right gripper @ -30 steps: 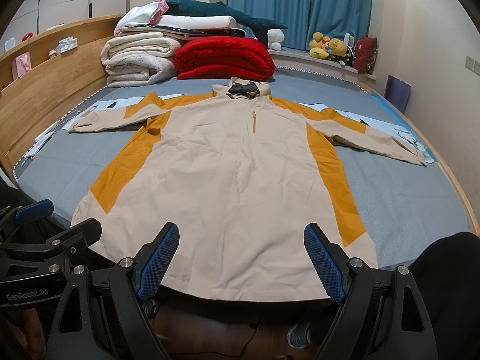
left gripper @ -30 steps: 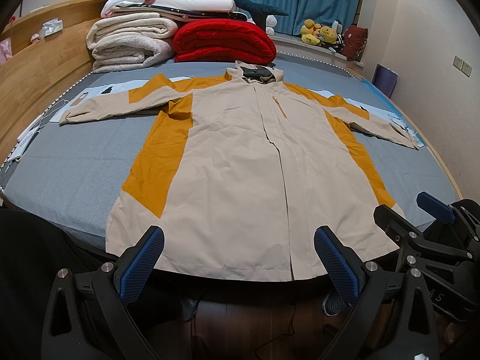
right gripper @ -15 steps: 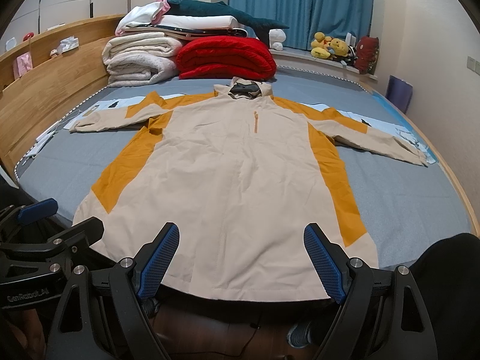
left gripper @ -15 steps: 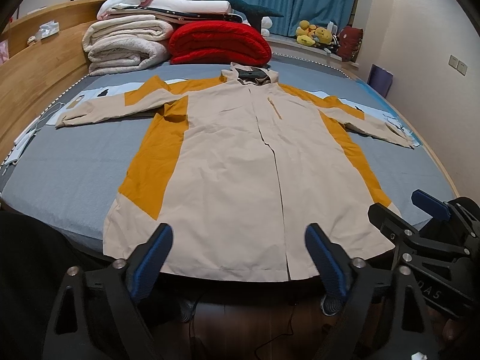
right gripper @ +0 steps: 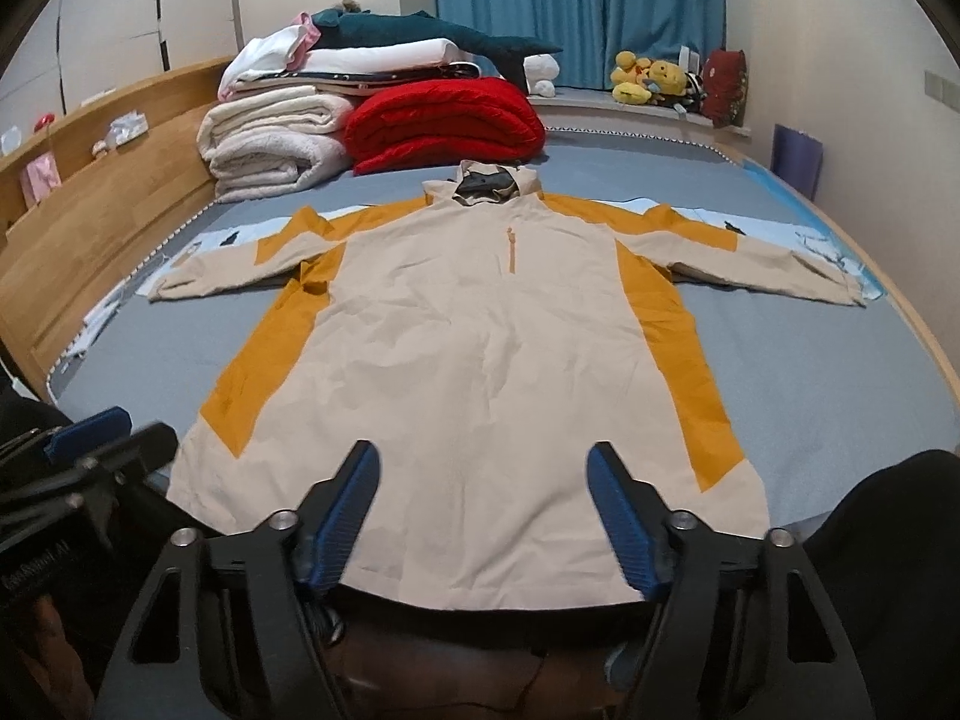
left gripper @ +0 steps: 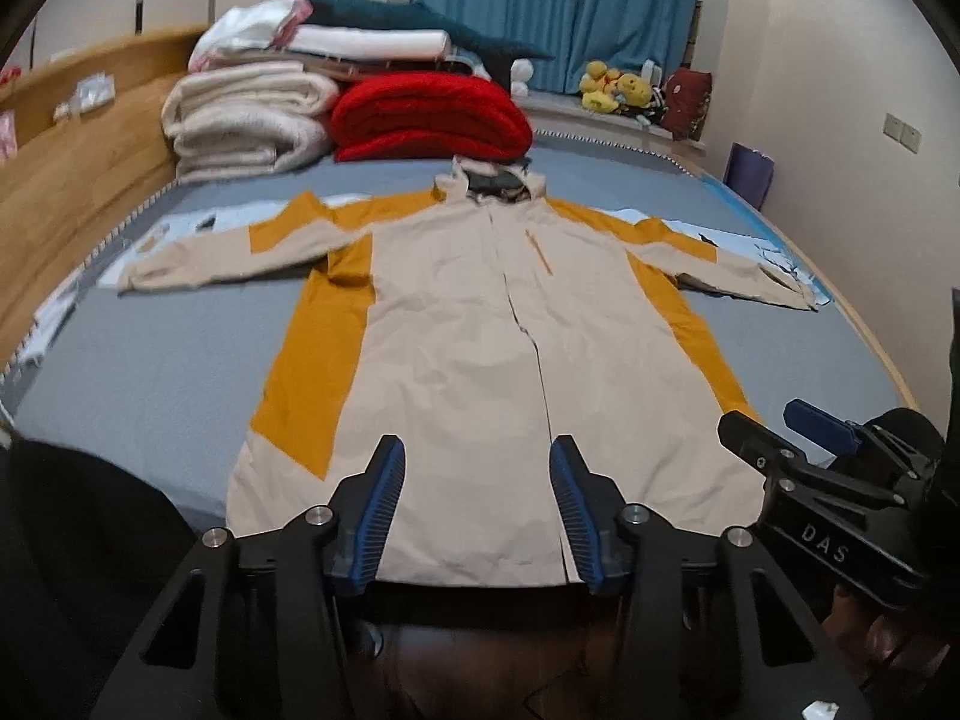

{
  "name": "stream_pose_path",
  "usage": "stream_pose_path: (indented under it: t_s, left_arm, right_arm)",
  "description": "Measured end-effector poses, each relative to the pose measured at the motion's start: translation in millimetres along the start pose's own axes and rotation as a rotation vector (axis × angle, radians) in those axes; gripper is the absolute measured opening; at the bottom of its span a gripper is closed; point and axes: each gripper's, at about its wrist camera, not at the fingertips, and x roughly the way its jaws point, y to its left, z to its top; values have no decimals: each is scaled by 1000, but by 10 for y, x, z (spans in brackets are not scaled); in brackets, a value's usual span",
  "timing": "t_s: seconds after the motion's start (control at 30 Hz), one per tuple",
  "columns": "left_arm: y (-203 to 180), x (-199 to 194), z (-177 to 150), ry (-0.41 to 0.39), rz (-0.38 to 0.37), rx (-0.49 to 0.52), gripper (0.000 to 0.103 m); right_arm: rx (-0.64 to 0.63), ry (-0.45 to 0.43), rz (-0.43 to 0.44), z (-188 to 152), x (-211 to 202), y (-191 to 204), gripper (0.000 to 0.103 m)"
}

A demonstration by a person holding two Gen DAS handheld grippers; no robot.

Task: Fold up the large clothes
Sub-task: 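Move the left tool to the sleeve beside the left tool and grasp its cuff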

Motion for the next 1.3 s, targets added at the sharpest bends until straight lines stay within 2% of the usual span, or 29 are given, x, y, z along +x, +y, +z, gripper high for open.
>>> stream_pose_path:
  t_s: [0.17, 0.2, 0.3, 0.5, 0.6, 0.7, 0.83, 1.03, 1.2, 1.3]
  left_arm:
    - [-49, 25, 52, -81, -3, 82, 45]
    - [-44, 80, 71, -84, -3, 102, 45]
    - [59, 216, 200, -52, -21, 79, 45]
    - [317, 386, 722, -153, -21, 65, 45]
    - [435, 540, 971, -171, -22, 84, 44]
    - [673, 819, 1314, -161, -20, 58, 38]
    - [1008, 1260, 1639, -136, 12, 29, 32]
    - [1743, 1989, 1953, -100, 135, -40, 29]
    - [2241, 2383, 1974, -77, 114, -64, 29]
    - [2589, 2630, 1938, -41, 106, -93, 29]
  right_arm:
    - [44, 16, 1, 64, 54, -112, 65]
    - [53, 19, 2, 86, 67, -129, 64]
    - [60, 13, 2, 209, 112, -154, 59]
    - [46, -55, 0, 718, 242, -227, 56]
    - [45, -110, 16, 1056, 345, -287, 50]
    - [35, -191, -1, 1440, 426, -346, 47]
    - [26, -236, -22, 1979, 621, -383, 47]
    - [5, -184, -3, 2760, 1188, -347, 47]
    - [-38, -171, 41, 3054, 1717, -268, 47]
    - [-61, -174, 51, 3011, 1975, -244, 47]
